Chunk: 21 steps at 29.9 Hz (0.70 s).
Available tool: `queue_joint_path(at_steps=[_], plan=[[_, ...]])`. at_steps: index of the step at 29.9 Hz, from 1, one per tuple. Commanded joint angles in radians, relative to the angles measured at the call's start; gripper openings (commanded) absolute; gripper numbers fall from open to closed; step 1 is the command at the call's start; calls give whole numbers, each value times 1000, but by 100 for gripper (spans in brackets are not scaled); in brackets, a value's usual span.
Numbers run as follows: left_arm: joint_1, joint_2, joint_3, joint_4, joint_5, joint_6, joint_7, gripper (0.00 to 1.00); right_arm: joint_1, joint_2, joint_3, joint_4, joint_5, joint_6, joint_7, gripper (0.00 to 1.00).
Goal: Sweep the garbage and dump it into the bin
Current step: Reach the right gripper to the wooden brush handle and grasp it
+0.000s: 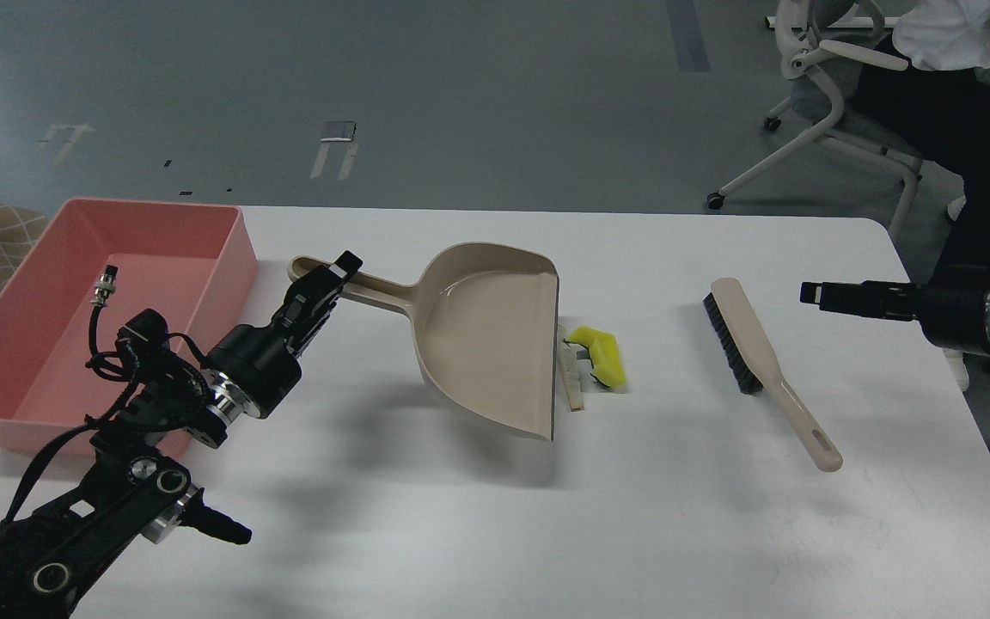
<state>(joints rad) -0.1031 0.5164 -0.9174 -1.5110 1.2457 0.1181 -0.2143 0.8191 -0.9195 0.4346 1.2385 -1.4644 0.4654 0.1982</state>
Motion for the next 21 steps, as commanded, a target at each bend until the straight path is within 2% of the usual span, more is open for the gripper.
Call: queue_joint_path(at_steps=[1, 2, 4, 7, 8, 11, 21], plan=[[6, -1, -1, -2, 0, 0, 0, 3, -12, -15, 0, 13, 6, -7, 0, 87], [8, -1, -1, -2, 0, 2, 0, 3, -26, -15, 0, 15, 4, -13, -2, 82], [11, -4, -6, -2, -2, 2, -2, 3, -54, -7, 6, 16, 4, -43, -8, 80], [11, -12, -8, -2, -3, 2, -2, 3, -95, -1, 3, 32, 6, -128, -54, 80], [11, -13, -8, -2, -3, 2, -2, 3, -116, 4, 4, 44, 6, -152, -84, 80], [13, -13, -4, -2, -3, 2, -13, 3, -141, 37, 6, 62, 6, -166, -132, 80], [13, -13, -6, -2, -5, 2, -14, 3, -169, 74, 6, 124, 6, -171, -144, 82]])
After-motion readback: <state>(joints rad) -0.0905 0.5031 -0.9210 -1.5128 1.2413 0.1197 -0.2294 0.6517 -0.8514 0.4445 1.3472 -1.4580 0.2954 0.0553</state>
